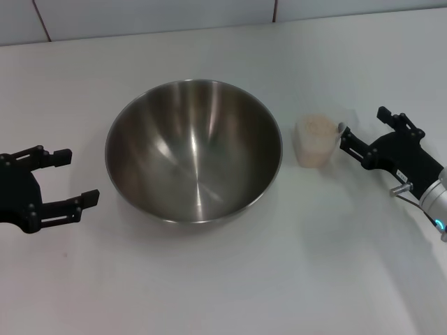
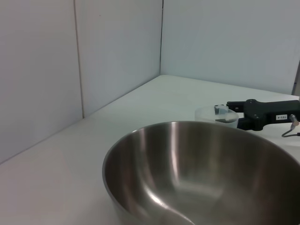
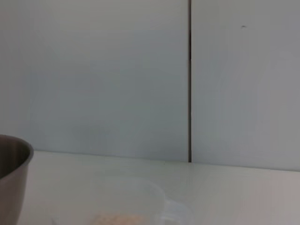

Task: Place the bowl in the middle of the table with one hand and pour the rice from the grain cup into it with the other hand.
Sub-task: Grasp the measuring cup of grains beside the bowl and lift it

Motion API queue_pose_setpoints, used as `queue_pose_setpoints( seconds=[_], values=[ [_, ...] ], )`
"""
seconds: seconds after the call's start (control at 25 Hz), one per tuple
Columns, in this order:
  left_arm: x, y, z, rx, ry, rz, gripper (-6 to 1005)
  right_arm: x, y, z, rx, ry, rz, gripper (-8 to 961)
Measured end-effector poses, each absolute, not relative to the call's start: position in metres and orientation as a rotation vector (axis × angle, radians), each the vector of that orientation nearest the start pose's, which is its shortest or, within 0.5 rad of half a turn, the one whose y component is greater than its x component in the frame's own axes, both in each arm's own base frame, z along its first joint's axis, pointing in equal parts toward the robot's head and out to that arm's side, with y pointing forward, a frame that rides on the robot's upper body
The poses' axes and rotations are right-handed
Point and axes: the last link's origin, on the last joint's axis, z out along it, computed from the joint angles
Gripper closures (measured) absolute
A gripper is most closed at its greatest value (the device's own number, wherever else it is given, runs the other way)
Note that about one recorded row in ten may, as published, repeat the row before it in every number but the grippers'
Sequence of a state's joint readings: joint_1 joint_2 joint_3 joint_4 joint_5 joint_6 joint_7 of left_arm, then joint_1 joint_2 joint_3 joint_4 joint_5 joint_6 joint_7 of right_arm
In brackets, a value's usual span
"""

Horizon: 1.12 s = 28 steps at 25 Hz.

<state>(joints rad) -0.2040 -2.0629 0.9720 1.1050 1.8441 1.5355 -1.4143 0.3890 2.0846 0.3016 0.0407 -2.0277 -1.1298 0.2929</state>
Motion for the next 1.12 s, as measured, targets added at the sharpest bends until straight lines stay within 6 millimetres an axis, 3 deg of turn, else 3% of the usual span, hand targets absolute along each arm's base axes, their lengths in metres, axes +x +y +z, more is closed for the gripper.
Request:
queue_pose_setpoints(
  seconds=[1.12],
  values=[
    [-0.2810,0.2854,0.0409,-2.689,-0.408,-0.478,170,0.3487,0.2929,-0.0432,-1.816,0.620,0.627,234]
  ],
)
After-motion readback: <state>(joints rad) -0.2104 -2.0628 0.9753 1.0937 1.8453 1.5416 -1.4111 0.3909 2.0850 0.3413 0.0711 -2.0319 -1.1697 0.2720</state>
